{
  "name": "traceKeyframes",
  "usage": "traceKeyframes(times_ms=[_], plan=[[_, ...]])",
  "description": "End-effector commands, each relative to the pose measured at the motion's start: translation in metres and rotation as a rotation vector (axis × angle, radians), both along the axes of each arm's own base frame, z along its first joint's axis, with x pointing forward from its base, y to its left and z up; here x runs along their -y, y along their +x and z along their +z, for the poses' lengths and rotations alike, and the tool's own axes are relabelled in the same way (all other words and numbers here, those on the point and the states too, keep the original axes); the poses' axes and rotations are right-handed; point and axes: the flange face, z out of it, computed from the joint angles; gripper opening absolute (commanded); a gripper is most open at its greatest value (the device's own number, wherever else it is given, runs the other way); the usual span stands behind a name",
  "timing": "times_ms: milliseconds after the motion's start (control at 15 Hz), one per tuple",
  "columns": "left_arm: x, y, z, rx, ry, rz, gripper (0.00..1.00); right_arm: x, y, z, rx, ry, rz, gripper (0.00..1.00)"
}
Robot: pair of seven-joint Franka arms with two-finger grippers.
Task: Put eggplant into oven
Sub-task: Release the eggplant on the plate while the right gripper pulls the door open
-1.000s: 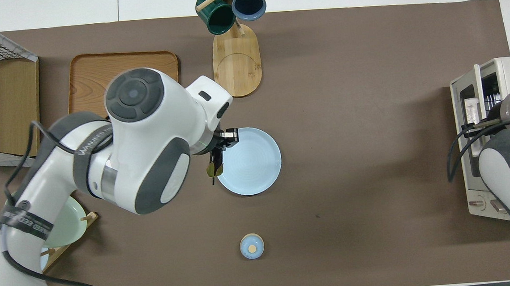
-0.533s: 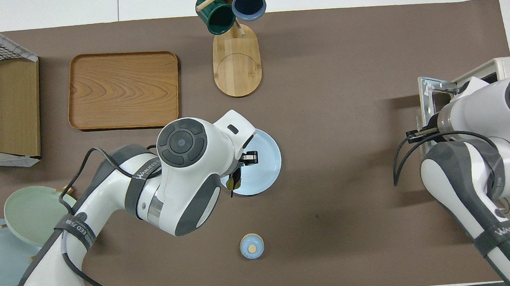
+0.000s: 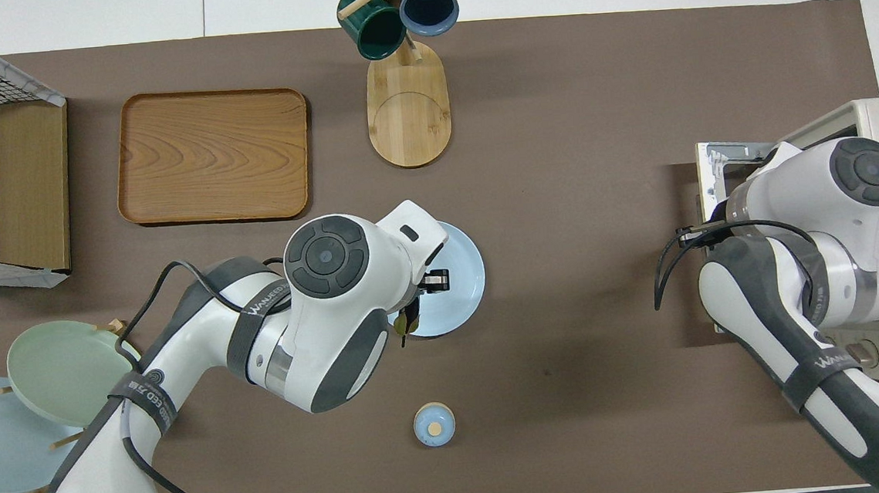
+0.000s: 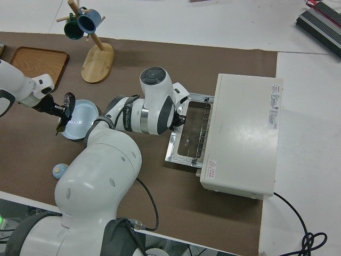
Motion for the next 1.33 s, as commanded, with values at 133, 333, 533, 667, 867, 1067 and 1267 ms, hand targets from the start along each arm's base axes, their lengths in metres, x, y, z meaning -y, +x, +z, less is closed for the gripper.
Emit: traceKeyframes(times_ms=[133, 333, 533, 667, 867, 1067, 1267], plan=[[0.005, 0.003, -0.016, 0.022, -0.014, 0.003, 0.00, -0.042, 0.021, 0.031, -0.013, 0.008, -0.057, 0.00], [0.006, 0.004, -0.016, 0.037, -0.020, -0.004, 0.00, -0.073, 0.024, 0.044, -0.022, 0.002, -0.075, 0.00], [0.000, 0.008, -0.012, 0.042, -0.006, -0.008, 1.00, -0.089, 0.021, 0.045, -0.021, -0.003, -0.098, 0.33], [-0.008, 0.012, 0.001, 0.036, 0.001, -0.010, 1.00, -0.098, 0.020, 0.045, -0.021, -0.003, -0.080, 0.57], [-0.046, 0.039, 0.049, 0.014, 0.016, -0.011, 1.00, -0.132, 0.013, 0.046, -0.017, -0.003, -0.025, 0.62], [-0.109, 0.078, 0.101, -0.032, 0.031, -0.032, 1.00, -0.199, 0.011, 0.075, 0.008, -0.012, -0.026, 0.65], [-0.181, 0.109, 0.141, -0.057, 0.029, -0.008, 1.00, -0.251, 0.010, 0.096, 0.013, -0.019, -0.013, 0.74]])
